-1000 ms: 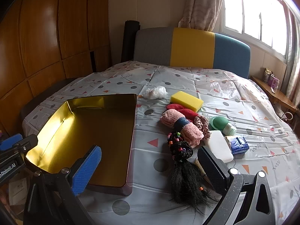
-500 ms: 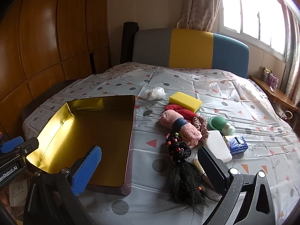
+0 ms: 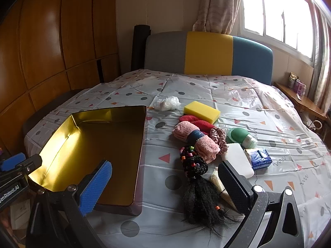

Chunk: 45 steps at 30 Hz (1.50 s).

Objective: Organize soft objects

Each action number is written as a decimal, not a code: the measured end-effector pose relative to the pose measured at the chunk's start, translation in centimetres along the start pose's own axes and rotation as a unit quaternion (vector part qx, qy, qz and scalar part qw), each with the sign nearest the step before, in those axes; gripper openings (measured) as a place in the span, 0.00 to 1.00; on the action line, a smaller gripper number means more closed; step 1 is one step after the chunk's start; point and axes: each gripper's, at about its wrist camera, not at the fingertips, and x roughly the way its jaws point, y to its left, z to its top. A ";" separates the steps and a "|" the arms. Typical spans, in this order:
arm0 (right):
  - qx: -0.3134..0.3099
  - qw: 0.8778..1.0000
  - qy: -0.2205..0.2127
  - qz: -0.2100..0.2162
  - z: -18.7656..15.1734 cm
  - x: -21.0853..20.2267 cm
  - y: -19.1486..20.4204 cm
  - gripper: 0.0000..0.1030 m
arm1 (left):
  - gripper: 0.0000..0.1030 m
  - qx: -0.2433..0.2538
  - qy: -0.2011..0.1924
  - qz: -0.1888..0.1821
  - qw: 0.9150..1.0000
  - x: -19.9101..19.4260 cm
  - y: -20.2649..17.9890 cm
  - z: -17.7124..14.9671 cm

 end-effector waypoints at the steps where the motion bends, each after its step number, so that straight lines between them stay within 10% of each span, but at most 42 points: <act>1: 0.002 1.000 0.000 0.000 0.0 0.0 -0.2 1.00 | 0.51 0.001 0.001 0.000 1.000 0.0 -0.1 0.0; 12: 0.057 0.998 0.002 -0.003 1.8 0.4 -6.7 1.00 | 0.56 0.036 0.024 -0.074 0.996 0.9 -1.9 0.7; 16: 0.103 0.995 0.015 0.004 2.9 1.0 -12.3 1.00 | 0.68 0.059 0.056 -0.188 0.979 1.3 -4.3 1.6; 22: 0.177 0.983 0.050 -0.015 2.6 2.8 -21.3 1.00 | 0.67 0.131 0.078 -0.233 0.961 1.8 -10.7 2.6; 27: 0.262 0.962 0.076 -0.025 0.8 4.1 -25.9 1.00 | 0.64 0.158 0.153 -0.295 0.930 4.1 -16.4 2.3; 45: 0.265 0.962 0.060 -0.003 1.3 3.7 -26.2 1.00 | 0.36 0.187 0.258 -0.209 0.924 13.9 -25.8 1.7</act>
